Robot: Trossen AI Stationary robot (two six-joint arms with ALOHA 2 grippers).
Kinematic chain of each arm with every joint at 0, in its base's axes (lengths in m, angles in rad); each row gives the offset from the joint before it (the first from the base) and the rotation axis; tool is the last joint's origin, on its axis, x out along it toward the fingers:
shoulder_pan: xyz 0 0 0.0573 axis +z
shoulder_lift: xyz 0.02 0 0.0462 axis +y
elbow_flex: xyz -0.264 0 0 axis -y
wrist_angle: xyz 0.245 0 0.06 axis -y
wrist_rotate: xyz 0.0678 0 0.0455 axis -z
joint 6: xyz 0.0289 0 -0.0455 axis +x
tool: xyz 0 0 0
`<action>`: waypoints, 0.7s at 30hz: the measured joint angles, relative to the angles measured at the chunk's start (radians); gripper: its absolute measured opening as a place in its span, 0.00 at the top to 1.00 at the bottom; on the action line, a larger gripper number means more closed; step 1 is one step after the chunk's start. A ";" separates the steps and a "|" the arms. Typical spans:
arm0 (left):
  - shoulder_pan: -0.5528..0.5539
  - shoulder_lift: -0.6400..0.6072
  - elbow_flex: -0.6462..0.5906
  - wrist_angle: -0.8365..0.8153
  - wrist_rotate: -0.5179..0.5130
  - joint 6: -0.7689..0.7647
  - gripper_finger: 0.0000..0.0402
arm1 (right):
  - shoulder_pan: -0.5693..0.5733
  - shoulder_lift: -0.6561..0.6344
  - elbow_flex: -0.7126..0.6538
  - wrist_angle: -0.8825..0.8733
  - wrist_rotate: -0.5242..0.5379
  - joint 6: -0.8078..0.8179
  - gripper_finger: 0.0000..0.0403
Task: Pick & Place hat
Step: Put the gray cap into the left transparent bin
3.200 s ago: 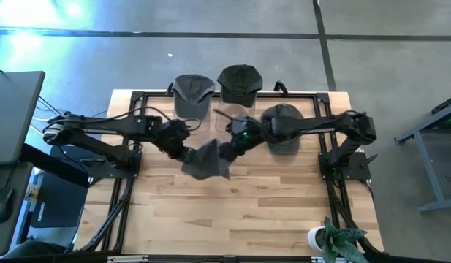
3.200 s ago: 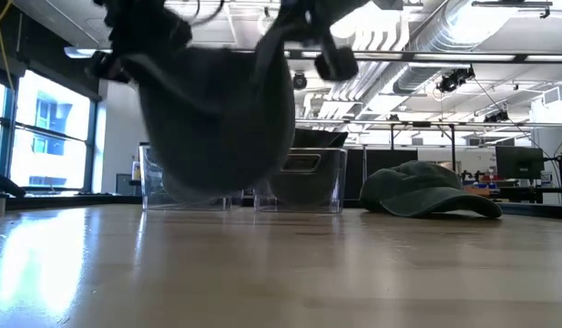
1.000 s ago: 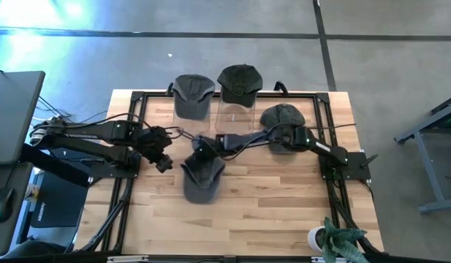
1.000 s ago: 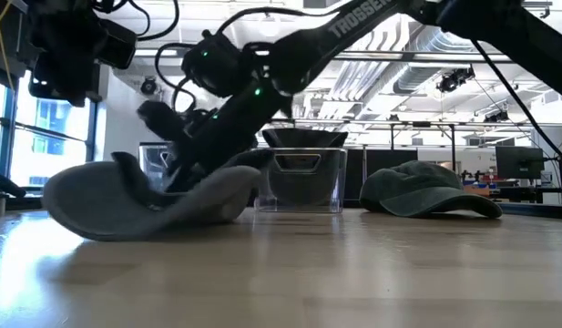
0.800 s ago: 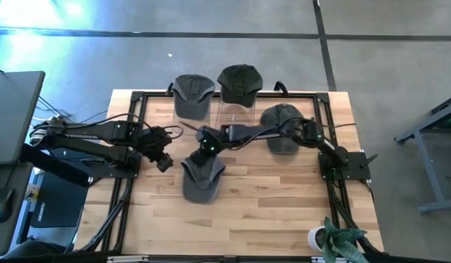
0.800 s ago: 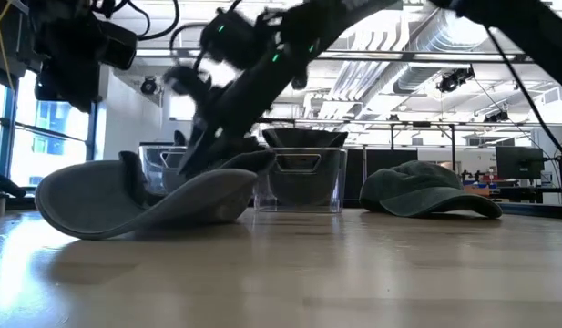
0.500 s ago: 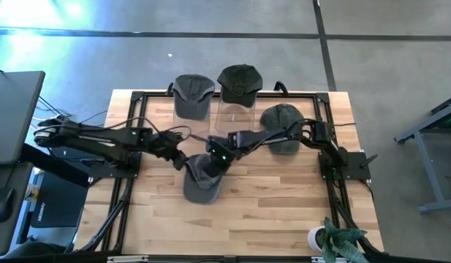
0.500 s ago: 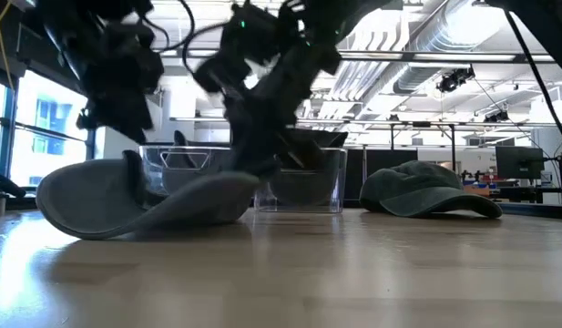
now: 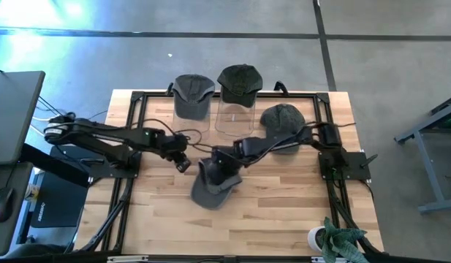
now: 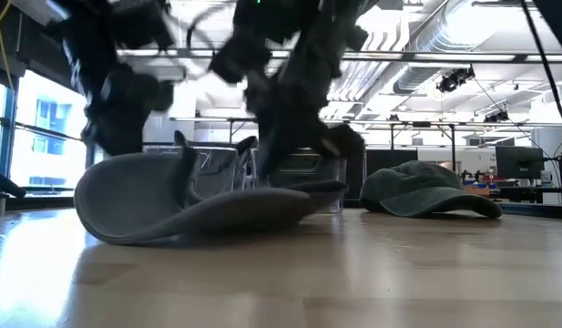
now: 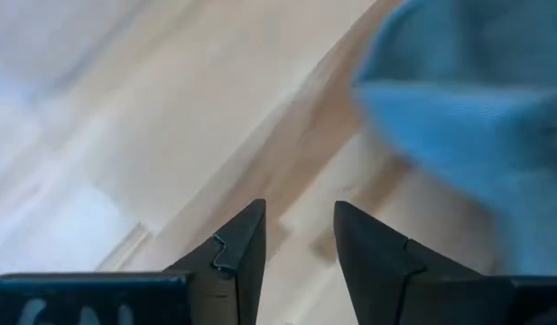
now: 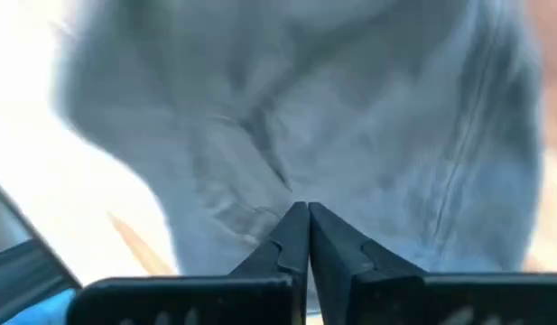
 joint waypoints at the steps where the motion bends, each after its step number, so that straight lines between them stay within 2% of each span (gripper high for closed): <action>1: 0.001 -0.022 0.025 -0.017 0.000 0.012 0.68 | 0.000 -0.019 0.001 0.009 0.019 -0.015 0.98; 3: 0.001 -0.051 0.073 -0.036 0.023 0.038 0.68 | -0.003 -0.046 0.002 0.035 0.044 -0.061 0.96; 5: 0.001 -0.063 0.098 -0.073 0.092 0.060 0.68 | -0.005 -0.061 0.002 0.048 0.045 -0.114 0.94; 9: -0.009 -0.111 0.083 -0.128 0.293 0.068 0.68 | -0.007 -0.064 0.002 0.040 0.040 -0.175 0.84; 11: -0.048 -0.132 0.062 -0.154 0.312 0.022 0.68 | -0.010 -0.064 0.001 0.029 0.037 -0.201 0.78; 14: -0.139 -0.187 0.020 -0.124 0.277 -0.119 0.68 | -0.012 -0.085 0.001 -0.005 0.064 -0.244 0.71; 17: -0.272 -0.226 -0.043 -0.009 0.193 -0.342 0.68 | -0.005 -0.125 0.000 -0.073 0.103 -0.305 0.67; 19: -0.375 -0.228 -0.091 0.132 0.088 -0.501 0.68 | 0.000 -0.156 -0.017 -0.105 0.116 -0.367 0.65; 21: -0.479 -0.219 -0.147 0.277 -0.059 -0.624 0.68 | 0.002 -0.194 -0.050 -0.104 0.118 -0.425 0.65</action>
